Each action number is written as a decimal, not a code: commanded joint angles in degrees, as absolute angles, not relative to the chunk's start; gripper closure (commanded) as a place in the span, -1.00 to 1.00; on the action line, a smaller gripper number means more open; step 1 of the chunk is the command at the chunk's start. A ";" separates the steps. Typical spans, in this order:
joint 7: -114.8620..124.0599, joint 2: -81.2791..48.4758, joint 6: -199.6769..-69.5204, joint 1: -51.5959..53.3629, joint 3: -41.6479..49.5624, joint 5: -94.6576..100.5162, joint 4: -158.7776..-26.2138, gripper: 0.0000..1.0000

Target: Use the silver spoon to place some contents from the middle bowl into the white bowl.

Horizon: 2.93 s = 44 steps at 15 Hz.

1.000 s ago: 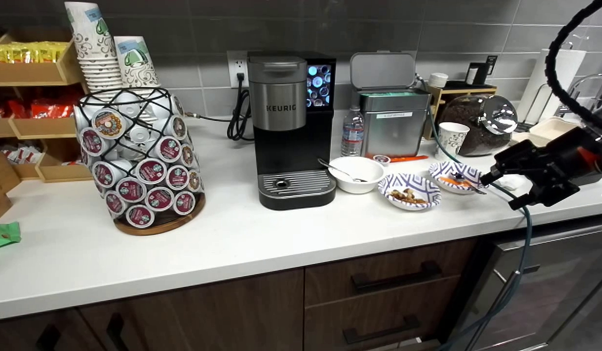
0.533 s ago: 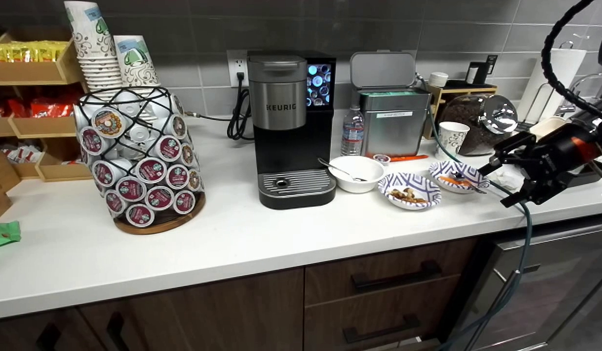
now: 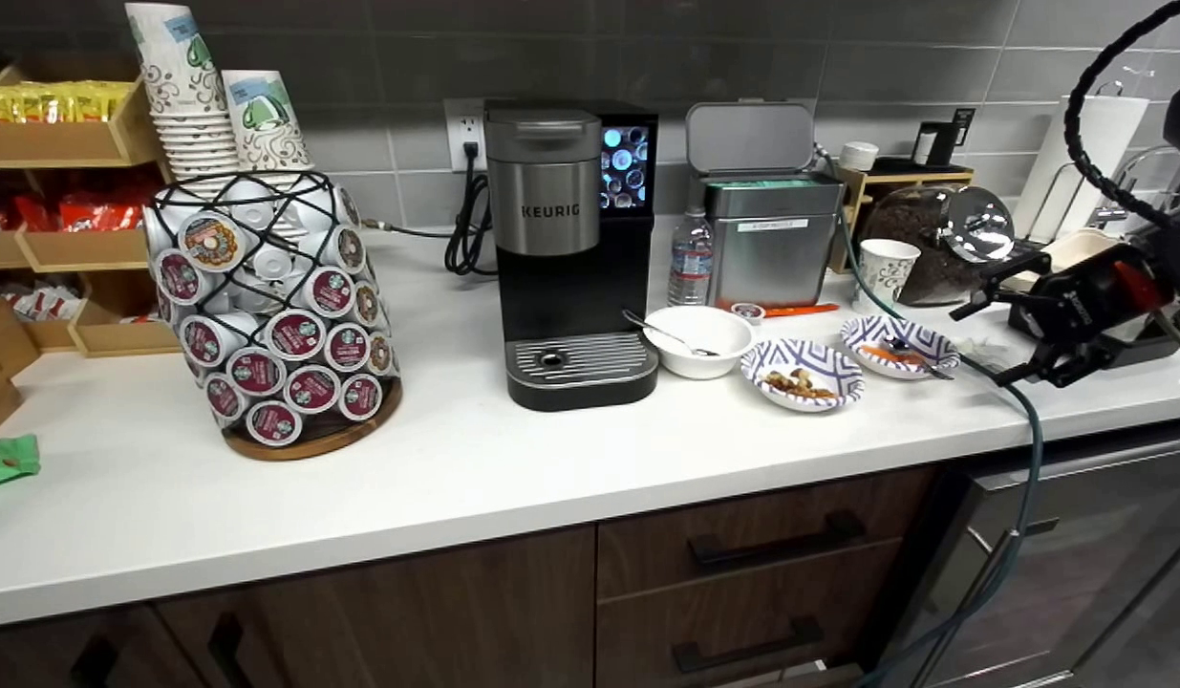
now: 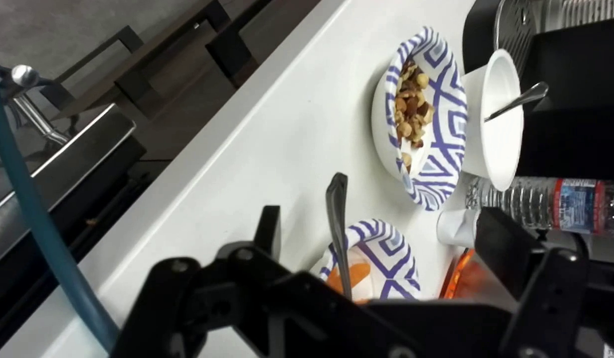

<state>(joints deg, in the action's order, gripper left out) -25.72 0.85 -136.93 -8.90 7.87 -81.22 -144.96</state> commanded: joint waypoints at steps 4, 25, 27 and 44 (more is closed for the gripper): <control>-22.05 1.87 -135.85 -9.21 8.62 -91.12 -148.17 -1.00; -44.91 -4.68 -140.15 -6.71 6.45 -128.24 -146.29 -1.00; -45.20 -5.67 -140.10 -6.19 6.48 -128.50 -145.81 -1.00; -46.18 -8.95 -138.36 -3.49 6.84 -131.04 -143.92 0.98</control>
